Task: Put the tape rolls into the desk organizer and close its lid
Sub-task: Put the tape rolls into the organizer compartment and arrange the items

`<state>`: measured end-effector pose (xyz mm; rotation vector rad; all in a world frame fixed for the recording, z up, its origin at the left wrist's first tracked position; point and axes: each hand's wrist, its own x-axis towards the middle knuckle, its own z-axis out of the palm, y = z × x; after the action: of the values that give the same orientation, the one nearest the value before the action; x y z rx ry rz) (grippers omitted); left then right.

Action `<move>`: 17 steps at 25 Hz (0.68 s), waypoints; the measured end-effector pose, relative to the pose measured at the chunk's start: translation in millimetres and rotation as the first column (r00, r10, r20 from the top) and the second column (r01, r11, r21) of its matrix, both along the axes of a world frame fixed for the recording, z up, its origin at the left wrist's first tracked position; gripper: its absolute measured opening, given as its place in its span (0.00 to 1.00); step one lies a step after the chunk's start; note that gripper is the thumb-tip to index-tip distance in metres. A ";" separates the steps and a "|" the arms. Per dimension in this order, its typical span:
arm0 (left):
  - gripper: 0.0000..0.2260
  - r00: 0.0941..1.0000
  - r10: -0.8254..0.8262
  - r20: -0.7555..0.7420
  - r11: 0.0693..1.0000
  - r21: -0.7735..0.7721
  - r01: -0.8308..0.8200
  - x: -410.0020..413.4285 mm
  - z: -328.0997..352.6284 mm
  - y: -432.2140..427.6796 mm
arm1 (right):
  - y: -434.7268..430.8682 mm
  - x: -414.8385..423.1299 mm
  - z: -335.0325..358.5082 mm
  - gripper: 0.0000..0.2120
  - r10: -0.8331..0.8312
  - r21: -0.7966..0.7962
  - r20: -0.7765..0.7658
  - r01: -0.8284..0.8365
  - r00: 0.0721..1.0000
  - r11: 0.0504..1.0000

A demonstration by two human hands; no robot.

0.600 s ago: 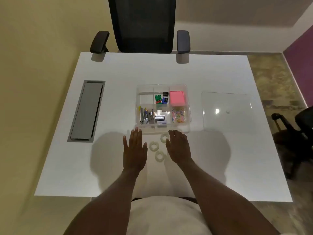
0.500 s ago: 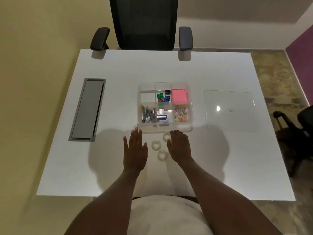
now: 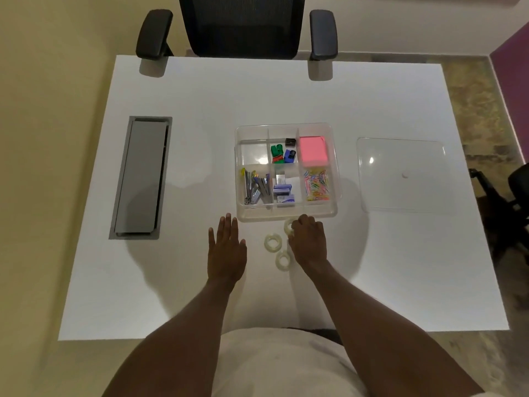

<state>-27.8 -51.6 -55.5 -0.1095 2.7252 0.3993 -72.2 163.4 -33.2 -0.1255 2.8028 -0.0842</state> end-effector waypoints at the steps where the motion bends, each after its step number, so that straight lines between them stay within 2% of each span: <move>1: 0.29 1.000 0.012 0.004 1.000 0.011 -0.012 -2.8 -1.7 -0.7 | -0.7 -1.7 -2.6 0.11 -0.001 -0.003 0.009 0.001 1.000 1.000; 4: 0.29 1.000 0.021 0.016 0.999 0.033 -0.021 -11.9 -5.4 0.9 | -5.0 -6.1 -7.0 0.09 0.048 0.022 0.002 -0.048 0.999 0.999; 7: 0.29 0.999 0.027 0.042 0.999 0.037 -0.029 -19.1 -10.1 -0.9 | -5.7 -8.9 -8.1 0.05 0.126 -0.003 -0.094 -0.127 0.988 0.992; 11: 0.29 0.999 0.033 0.040 0.999 0.040 -0.034 -19.1 -20.8 -4.0 | -8.5 -8.3 -6.1 0.12 0.260 -0.087 -0.206 -0.283 0.943 0.955; 17: 0.28 0.997 0.071 0.006 0.996 0.051 -0.071 -16.3 -30.4 -0.5 | -44.7 -59.4 15.5 0.13 0.161 -0.277 -0.416 -0.294 0.895 0.915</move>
<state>-44.1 -52.1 -85.9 -0.1937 2.7109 0.4885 -131.6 118.7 -17.7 -0.6212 3.1106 -0.5345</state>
